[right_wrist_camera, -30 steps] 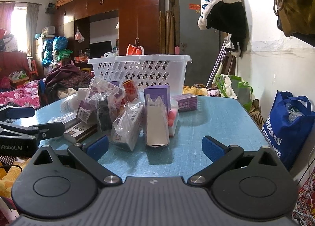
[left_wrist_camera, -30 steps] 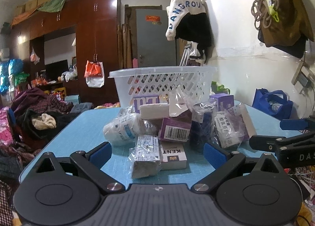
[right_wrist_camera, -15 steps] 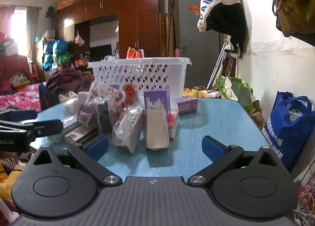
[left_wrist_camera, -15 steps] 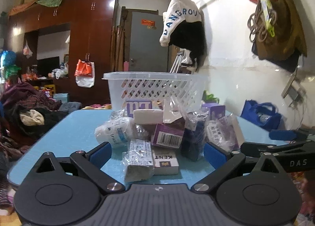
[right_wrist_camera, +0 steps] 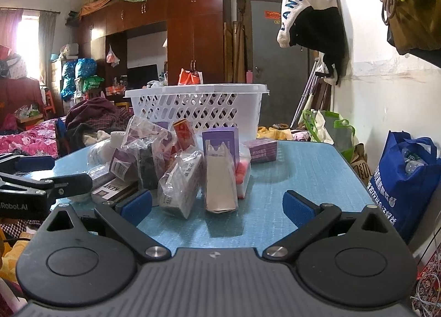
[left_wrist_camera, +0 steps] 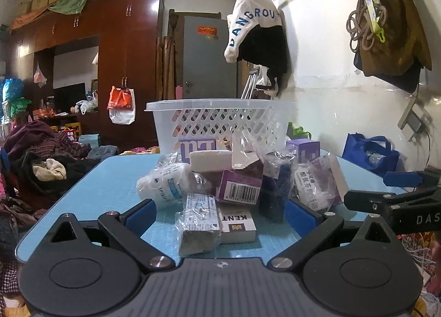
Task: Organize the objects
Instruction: 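Move both tools toward the pile of packaged items on the table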
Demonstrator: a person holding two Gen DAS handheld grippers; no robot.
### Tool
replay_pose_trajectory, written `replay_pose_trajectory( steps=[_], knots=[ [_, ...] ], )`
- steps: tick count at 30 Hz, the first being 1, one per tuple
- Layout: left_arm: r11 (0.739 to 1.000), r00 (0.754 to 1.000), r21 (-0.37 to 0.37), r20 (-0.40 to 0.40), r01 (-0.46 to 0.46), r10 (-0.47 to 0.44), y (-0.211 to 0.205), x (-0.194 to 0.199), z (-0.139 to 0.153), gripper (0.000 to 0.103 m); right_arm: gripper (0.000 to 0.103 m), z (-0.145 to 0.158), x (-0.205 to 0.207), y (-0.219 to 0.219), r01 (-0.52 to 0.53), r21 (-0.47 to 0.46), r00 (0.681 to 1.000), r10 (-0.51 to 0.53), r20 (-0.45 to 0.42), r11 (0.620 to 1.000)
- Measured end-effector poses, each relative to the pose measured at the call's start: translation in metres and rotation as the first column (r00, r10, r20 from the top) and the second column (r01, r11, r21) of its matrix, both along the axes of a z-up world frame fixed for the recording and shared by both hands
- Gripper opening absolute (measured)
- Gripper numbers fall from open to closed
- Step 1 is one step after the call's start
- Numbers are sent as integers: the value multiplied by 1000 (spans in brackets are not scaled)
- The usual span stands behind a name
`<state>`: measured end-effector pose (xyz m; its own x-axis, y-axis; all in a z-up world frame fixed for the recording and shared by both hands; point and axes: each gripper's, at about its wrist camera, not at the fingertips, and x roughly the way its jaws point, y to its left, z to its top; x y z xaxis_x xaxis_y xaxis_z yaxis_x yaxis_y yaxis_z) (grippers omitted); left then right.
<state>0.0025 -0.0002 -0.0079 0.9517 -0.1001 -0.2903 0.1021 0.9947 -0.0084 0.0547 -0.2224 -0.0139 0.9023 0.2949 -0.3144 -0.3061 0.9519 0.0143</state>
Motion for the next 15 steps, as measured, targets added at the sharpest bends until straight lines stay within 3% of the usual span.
replay_pose_trajectory(
  steps=[10, 15],
  knots=[
    [1000, 1000, 21, -1, 14, -14, -3, -1, -1, 101, 103, 1, 0, -2, 5, 4, 1000, -5, 5, 1000],
    [997, 997, -21, -4, 71, -71, 2, 0, 0, 101, 103, 1, 0, -3, 1, 9, 1000, -1, 12, 1000]
  ],
)
